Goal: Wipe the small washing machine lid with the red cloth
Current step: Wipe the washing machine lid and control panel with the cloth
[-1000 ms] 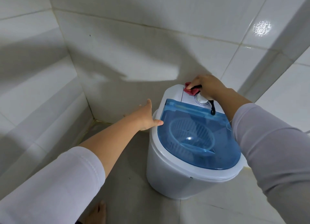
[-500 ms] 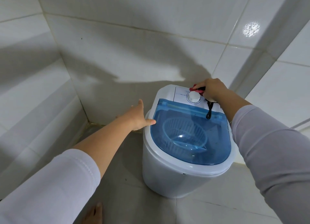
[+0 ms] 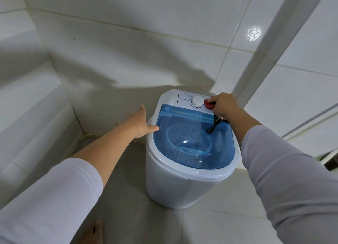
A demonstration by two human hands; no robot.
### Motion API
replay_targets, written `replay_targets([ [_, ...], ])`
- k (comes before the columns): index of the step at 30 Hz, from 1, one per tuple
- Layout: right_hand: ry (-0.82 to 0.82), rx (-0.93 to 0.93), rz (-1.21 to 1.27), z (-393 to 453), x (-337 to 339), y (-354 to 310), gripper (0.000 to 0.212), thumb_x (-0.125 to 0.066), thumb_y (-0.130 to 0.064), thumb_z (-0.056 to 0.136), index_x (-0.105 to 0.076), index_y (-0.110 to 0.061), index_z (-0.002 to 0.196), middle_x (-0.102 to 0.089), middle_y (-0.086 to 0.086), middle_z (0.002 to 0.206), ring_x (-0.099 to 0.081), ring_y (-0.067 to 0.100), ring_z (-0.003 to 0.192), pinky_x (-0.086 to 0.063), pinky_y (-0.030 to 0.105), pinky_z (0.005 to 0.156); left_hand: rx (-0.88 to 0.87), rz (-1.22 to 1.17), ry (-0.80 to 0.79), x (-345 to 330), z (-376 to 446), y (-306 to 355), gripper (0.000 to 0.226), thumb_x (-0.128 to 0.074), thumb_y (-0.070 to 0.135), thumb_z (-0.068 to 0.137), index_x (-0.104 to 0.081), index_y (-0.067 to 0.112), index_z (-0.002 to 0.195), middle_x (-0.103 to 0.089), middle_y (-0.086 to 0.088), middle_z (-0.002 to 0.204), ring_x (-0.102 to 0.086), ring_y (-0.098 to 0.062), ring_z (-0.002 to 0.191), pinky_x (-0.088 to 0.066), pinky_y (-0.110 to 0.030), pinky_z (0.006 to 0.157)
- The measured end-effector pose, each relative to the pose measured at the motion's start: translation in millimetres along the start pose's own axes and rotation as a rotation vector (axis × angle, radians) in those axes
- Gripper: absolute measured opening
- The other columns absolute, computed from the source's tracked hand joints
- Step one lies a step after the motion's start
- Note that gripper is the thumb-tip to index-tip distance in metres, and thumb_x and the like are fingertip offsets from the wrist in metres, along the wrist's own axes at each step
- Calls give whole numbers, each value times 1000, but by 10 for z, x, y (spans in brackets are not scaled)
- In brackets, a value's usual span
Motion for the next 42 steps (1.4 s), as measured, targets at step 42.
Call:
replay_targets([
  [42, -75, 196, 165, -78, 408, -409, 48, -47, 4, 87, -61, -24, 123, -58, 10, 124, -53, 27, 103, -40, 27, 79, -16, -65, 0, 18, -124, 58, 99, -59, 49, 87, 10, 21, 152, -11, -10, 161, -7, -25, 150, -18, -59, 116],
])
Point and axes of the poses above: each hand's wrist, its own z-axis towards the middle knuckle, its own x-axis out of the back of the hand, y = z × x, the point moved 3 cm from there along z, towards the middle knuckle
